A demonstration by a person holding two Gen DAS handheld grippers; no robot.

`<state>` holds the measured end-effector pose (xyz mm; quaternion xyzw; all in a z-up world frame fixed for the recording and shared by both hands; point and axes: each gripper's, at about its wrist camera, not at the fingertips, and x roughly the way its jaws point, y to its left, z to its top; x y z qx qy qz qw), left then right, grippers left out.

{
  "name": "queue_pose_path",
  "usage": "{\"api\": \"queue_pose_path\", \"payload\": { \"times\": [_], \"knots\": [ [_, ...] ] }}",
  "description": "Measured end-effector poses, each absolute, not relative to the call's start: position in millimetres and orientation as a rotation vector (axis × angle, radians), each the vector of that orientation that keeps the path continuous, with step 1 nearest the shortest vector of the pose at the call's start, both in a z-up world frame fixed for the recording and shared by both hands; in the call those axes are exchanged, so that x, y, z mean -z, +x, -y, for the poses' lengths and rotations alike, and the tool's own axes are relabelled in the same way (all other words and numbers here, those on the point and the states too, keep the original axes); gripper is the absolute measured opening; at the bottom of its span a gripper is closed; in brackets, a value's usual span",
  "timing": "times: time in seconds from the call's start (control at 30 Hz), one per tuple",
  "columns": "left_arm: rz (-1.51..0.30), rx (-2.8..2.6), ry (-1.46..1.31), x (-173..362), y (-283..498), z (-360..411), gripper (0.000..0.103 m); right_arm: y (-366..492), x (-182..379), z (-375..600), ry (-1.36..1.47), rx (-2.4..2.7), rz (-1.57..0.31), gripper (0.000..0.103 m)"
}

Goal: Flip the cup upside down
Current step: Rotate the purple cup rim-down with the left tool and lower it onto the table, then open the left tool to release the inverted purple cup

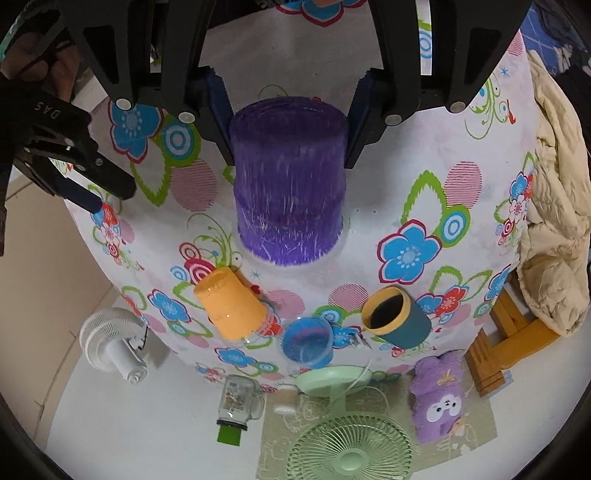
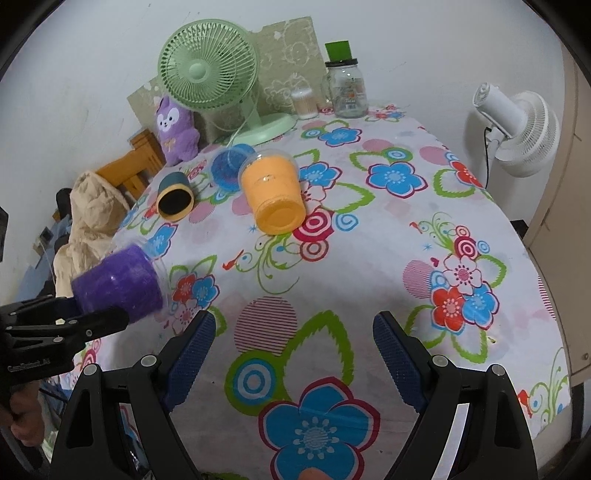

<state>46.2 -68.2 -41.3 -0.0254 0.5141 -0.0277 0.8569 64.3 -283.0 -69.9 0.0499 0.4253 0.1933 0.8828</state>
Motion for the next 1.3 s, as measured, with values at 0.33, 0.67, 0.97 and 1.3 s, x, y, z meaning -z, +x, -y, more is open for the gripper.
{"api": "queue_pose_path", "payload": {
  "times": [0.33,0.67,0.97,1.3],
  "knots": [
    [-1.101,0.057,-0.05,44,45,69,0.056,65,74,275,0.074,-0.416,-0.903,0.089],
    [-1.113,0.06,-0.051,46,42,68,0.06,64,75,269,0.051,-0.421,-0.911,0.089],
    [-1.113,0.051,-0.07,45,35,61,0.074,60,70,258,0.016,-0.426,-0.902,0.089],
    [-1.066,0.038,-0.125,36,24,43,0.084,59,53,245,-0.044,-0.395,-0.869,0.089]
  ]
}}
